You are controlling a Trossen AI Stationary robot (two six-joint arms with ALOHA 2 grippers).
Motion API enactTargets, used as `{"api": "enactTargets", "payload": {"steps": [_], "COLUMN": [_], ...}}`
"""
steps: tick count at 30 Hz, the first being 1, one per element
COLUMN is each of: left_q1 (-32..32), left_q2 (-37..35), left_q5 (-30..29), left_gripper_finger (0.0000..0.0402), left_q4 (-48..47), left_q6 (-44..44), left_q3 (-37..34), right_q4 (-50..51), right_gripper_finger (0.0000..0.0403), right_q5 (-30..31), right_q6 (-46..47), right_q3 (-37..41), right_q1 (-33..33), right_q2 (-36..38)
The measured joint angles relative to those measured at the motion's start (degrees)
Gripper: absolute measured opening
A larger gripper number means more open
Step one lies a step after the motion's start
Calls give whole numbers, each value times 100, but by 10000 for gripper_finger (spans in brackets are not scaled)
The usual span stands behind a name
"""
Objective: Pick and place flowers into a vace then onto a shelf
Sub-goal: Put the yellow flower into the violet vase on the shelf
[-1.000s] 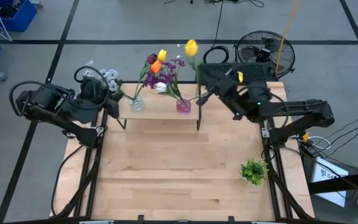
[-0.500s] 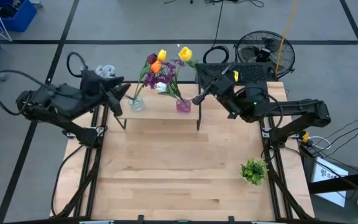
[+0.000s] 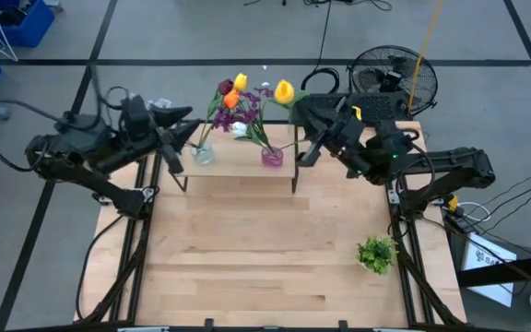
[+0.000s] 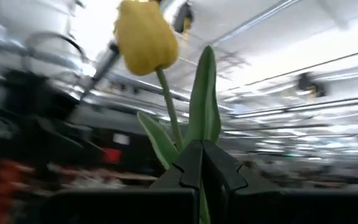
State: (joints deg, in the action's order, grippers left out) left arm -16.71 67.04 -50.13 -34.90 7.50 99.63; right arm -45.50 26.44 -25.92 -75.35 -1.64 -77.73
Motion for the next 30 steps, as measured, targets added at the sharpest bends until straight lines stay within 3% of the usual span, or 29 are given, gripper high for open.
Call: {"api": "enactTargets", "payload": {"steps": [7, 12, 15, 21, 26, 30], "left_q1": [222, 227, 223, 308, 498, 647], "left_q2": [600, 1056, 1220, 1363, 1362, 1408], "left_q5": [1526, 1383, 1429, 1529, 2245, 2466], "left_gripper_finger": [186, 186, 186, 186, 186, 186], "left_q4": [876, 1462, 1837, 2303, 2427, 2438], "left_q6": [-330, -1722, -2165, -2152, -1625, -1233], "left_q3": [-2, -9, -9, -9, -9, -2], "right_q4": [151, 471, 586, 684, 797, 845], "right_gripper_finger": [0, 0, 0, 0, 0, 0], "right_q5": [-1079, -1316, -1314, -1314, -1312, -1320], "right_q6": [2096, 3336, 3441, 3386, 3410, 3411], "right_q3": [0, 0, 0, 0, 0, 0], "right_q1": [-5, -94, -217, -358, -377, -391], "right_q2": [-3, -5, -5, -5, -7, -10]}}
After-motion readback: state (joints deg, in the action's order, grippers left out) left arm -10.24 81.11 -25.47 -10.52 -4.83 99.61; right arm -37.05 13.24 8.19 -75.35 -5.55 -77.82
